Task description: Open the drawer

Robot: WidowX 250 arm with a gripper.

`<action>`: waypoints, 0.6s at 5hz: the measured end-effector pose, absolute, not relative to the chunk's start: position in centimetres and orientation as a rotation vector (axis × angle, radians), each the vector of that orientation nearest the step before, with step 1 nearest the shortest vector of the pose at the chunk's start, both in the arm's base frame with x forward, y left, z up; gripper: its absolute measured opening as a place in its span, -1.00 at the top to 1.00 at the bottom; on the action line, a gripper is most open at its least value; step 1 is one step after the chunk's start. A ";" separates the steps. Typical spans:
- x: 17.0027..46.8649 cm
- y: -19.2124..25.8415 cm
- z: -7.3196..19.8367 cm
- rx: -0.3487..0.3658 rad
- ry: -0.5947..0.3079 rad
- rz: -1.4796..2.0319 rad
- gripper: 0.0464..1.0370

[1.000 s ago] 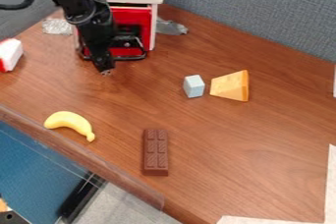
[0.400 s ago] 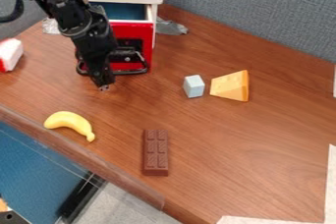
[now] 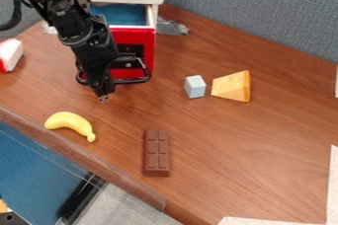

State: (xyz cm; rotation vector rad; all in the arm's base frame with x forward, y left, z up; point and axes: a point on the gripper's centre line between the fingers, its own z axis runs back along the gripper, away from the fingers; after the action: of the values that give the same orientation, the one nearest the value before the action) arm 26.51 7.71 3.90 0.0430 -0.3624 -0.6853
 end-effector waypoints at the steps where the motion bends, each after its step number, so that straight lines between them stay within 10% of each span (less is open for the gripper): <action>1: 25.9 7.2 4.0 0.039 -0.366 -0.683 0.74; 3: 25.0 6.7 4.0 0.037 -0.365 -0.689 0.74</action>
State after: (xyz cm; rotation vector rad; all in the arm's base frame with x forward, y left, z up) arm 24.99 6.67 4.04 0.0368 -0.3651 -0.6887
